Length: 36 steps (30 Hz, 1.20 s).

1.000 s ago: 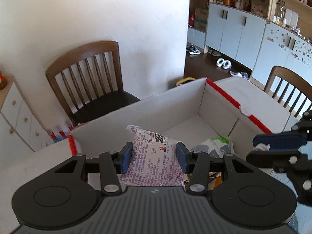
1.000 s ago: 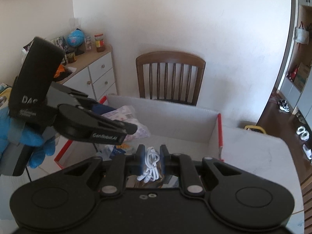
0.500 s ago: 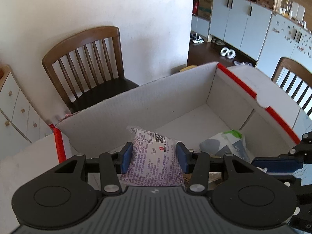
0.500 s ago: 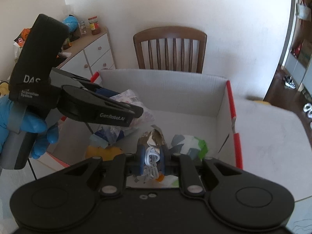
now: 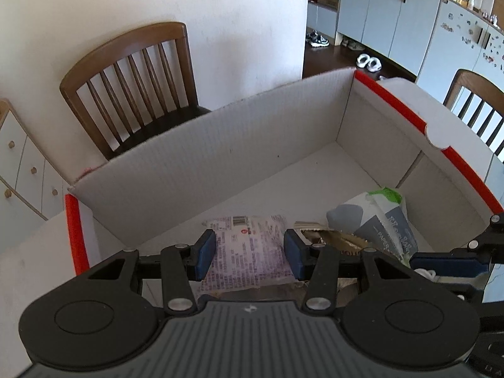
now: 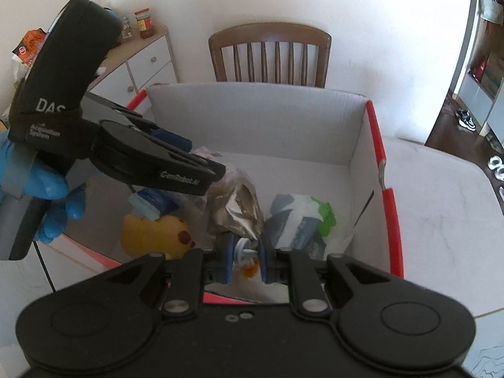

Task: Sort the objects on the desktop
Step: 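Lower the white packet into the red box with the left gripper while the right lowers the cable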

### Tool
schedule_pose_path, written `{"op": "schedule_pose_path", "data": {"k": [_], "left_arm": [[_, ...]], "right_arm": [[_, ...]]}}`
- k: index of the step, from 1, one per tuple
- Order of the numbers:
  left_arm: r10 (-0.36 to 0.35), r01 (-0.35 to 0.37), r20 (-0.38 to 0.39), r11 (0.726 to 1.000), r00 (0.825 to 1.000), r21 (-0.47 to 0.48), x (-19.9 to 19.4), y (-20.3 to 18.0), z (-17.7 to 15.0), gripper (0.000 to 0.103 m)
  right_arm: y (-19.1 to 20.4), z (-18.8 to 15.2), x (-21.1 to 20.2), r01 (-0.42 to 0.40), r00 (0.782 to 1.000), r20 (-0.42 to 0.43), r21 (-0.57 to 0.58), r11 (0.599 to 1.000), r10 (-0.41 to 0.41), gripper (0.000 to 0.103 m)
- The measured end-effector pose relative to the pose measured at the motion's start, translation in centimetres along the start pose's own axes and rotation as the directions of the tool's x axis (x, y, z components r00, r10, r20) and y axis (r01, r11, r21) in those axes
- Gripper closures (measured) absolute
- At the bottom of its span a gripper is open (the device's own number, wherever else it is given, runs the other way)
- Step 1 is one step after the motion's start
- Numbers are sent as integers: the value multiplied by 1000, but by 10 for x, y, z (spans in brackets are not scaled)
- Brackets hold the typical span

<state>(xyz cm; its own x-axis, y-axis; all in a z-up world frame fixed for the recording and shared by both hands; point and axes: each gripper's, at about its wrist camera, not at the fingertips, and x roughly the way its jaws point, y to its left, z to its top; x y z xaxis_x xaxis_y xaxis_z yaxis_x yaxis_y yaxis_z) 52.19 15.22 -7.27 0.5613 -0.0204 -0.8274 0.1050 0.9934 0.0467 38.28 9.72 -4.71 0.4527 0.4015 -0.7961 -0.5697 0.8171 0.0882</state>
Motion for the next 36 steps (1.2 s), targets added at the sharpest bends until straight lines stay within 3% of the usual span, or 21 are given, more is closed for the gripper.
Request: {"op": "schedule_pose_path", "data": {"k": [5,16,26,36], "left_arm": [[-2,2,-9,1000,1000,5,2,-2,0,57],[3,-3,-6,1000,1000,-17,-7,-1,-1,57],[20,-20,32,1000,999,6,-34,-8,1,56],[29,-29,65,1000,997,-2,-66,-14,1,56]], "right_arm": [[-4,-2,-1,8,1000,2,9,1000,-8,80],[-2,1,-9,0,1000,3,-9,1000,0,77],[7,8,-33,9,1000,26,-28,1000,-8,67],[12,5,-52,18,998,60,-47,999,-15,63]]}}
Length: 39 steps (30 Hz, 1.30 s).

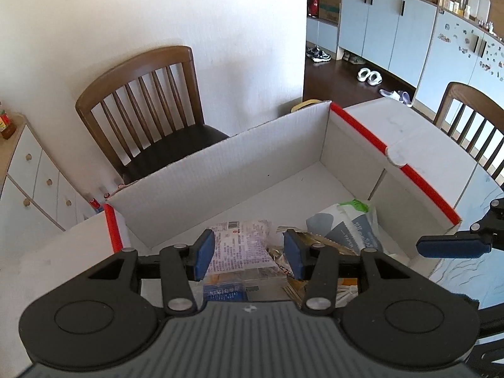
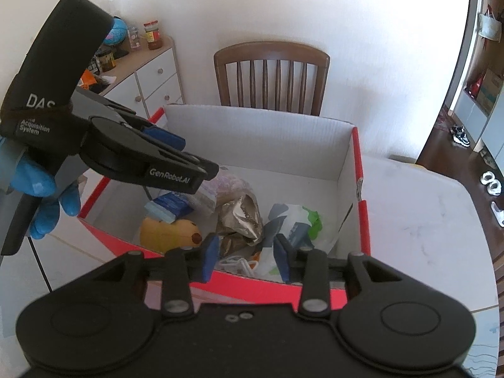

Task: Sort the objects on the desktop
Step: 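Lower the white packet into the red box with the left gripper while the right lowers the cable, then open both grippers to release the packet and cable into the red box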

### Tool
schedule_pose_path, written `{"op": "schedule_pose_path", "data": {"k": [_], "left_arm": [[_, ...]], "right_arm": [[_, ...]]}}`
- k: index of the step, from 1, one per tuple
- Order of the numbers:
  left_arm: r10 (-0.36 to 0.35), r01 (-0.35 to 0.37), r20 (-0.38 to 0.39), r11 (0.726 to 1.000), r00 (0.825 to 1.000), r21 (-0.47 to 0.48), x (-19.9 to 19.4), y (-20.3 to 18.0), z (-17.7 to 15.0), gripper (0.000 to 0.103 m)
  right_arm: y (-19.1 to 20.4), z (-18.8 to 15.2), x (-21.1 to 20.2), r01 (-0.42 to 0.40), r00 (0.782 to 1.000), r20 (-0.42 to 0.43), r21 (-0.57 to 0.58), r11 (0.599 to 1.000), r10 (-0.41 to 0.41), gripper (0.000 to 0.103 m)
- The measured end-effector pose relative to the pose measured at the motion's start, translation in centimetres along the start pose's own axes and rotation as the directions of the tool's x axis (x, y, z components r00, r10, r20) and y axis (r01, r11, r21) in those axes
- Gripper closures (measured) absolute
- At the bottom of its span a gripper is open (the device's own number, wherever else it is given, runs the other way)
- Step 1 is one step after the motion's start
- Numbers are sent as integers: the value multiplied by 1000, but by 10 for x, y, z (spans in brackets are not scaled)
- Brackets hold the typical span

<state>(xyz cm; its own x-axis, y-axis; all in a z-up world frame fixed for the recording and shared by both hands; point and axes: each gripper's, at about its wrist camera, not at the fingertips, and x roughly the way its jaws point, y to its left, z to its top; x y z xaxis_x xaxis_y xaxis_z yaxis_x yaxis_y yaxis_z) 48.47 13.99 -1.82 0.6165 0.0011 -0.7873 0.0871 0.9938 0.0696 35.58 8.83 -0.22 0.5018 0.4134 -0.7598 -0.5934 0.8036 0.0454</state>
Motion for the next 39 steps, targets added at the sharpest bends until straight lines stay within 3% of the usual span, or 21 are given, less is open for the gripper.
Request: {"op": "schedule_pose_path", "data": {"k": [9,16,19,21,22,39], "left_arm": [[1,-1,6,1000,1000,-6,-14,-5,-7,48],[1,0,21,999,1000,-38,-23,-5,-12,20],[7,-6,31,999,999,-37,-27,-6,-13,16],[12,-10,36,999,999,-44,-31,-6,-14,5],[14,-12,40,999,999,-48,-32,-6,-15,0],[59,-56,56,997,997,-55,-59,-19,-26,0]], "right_arm": [[-1,0,-12,6,999,36,7,1000,-7,36],[-3,-6,-20,11,999,48,18,1000,-11,20],[-4,-10,-26,12,998,59,27,1000,-14,10],[-6,-12,-28,10,998,67,43,999,-13,4],[-8,-13,-29,7,998,68,50,999,-11,2],[-8,-28,-54,34,996,82,50,998,-38,0]]}}
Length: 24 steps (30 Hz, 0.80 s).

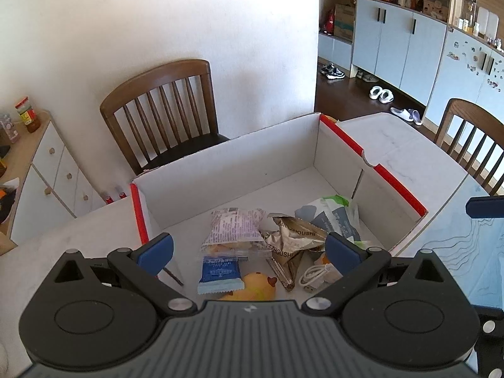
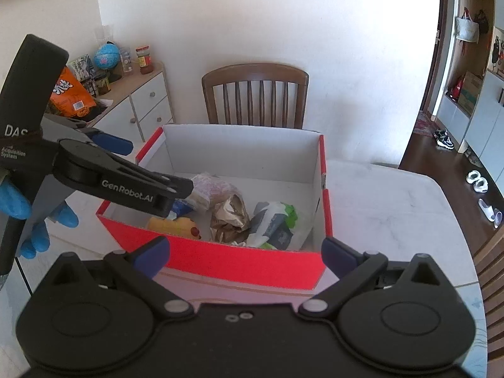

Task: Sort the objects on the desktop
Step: 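Open both grippers to release the packet and cable into the red box, then withdraw both grippers from the red box back toward the remaining packets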

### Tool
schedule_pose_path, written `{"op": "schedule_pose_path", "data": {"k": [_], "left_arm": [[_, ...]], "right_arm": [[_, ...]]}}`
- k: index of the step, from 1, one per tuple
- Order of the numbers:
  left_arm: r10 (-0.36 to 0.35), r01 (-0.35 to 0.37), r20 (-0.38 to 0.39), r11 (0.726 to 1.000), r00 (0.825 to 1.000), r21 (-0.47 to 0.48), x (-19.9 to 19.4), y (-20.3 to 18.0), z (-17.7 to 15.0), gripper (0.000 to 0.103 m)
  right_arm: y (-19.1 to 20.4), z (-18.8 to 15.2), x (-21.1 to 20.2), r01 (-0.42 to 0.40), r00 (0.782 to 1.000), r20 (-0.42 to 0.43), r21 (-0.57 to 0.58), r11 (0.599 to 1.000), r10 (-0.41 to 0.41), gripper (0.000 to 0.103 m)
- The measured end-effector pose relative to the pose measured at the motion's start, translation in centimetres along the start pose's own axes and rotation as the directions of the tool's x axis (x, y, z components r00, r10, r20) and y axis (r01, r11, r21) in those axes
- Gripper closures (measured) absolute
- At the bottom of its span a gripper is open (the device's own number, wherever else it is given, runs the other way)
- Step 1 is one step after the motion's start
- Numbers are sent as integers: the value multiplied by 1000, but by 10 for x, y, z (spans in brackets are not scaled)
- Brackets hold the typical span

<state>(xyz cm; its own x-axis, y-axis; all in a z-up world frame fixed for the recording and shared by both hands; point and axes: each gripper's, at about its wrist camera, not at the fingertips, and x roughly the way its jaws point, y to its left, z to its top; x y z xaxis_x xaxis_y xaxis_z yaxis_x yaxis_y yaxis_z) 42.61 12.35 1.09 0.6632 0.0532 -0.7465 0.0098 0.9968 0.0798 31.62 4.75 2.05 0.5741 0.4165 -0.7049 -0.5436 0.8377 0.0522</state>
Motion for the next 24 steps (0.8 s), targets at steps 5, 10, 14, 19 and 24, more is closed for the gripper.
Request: {"op": "schedule_pose_path", "data": {"k": [5,10,14,19,24], "left_arm": [[8,-8,-1,1000,1000,-13,-9,-2,-6,0],[19,-19,-6,999,1000,-30,-19,-5,-13,0],[29,-29,-3,999,1000,-33,-28,-9,-19,0],[41,-41,-4,998,999,-42,-39,-15,-27,0],[52,-52,2,997,999,-55,-52,-19,-34,0]], "right_arm": [[1,-6,-9,-5,1000,5,-8,1000,5,0],[3,-13,-20,4,1000,15,-25,1000,-3,0],[6,-18,-28,53,998,21,-53,997,-52,0],[7,-25,-40,47,998,33,-67,997,-45,0],[7,-32,-53,39,998,42,-65,997,-36,0]]}}
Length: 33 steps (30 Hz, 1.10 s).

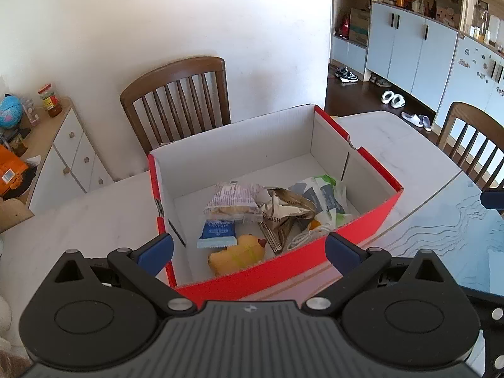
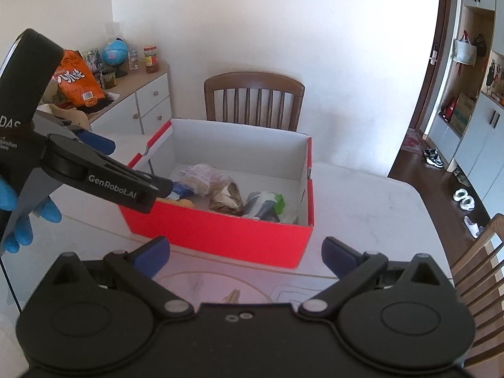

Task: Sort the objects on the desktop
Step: 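Withdraw both grippers from the red box back toward the remaining packets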

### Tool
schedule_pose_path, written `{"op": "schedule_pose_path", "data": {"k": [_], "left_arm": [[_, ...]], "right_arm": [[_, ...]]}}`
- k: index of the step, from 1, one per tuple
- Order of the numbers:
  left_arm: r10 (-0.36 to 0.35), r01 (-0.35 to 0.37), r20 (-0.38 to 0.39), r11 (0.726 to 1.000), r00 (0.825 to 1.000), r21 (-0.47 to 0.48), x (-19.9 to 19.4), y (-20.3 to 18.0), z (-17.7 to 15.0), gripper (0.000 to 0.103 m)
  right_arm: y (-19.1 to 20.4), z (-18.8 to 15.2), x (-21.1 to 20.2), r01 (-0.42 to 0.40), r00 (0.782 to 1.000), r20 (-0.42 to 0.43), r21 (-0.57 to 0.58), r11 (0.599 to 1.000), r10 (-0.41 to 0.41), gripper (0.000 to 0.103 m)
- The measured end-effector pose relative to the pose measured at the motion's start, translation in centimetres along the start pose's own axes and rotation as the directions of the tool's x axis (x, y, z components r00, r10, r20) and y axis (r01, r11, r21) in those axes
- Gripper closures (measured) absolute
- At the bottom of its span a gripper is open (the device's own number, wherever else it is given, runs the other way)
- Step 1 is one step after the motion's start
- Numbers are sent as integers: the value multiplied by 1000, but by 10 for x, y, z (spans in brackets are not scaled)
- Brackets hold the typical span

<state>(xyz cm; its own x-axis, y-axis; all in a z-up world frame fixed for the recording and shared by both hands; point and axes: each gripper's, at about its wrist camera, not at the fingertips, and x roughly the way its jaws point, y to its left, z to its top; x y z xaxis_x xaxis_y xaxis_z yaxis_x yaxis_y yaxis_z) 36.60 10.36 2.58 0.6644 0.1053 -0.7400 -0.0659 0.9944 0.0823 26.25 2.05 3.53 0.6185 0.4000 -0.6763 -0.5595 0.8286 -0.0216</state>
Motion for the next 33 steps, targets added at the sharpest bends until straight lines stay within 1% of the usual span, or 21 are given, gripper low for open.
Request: {"op": "schedule_pose_path", "data": {"k": [8,14,23,28,33], "left_arm": [[8,-8,9,1000,1000,-13,-20,-5,-11,0],[18,-17,15,1000,1000,-17,-36,-12,-24,0],[21,-21,19,999,1000,-30,-57,-19,-43,0],[59,-56,48,997,997,-52,-72,-24,-57,0],[69,-65,65,996,996,-59,-85,-28,-70,0]], "right_arm": [[1,-9,-19,-2,1000,14,0,1000,2,0],[2,-17,-35,-2,999,34,-11,1000,2,0],[2,-33,-52,-12,999,39,-16,1000,13,0],[2,-45,-62,-16,999,48,-34,999,18,0],[4,-57,-69,-28,998,51,-44,999,31,0]]}}
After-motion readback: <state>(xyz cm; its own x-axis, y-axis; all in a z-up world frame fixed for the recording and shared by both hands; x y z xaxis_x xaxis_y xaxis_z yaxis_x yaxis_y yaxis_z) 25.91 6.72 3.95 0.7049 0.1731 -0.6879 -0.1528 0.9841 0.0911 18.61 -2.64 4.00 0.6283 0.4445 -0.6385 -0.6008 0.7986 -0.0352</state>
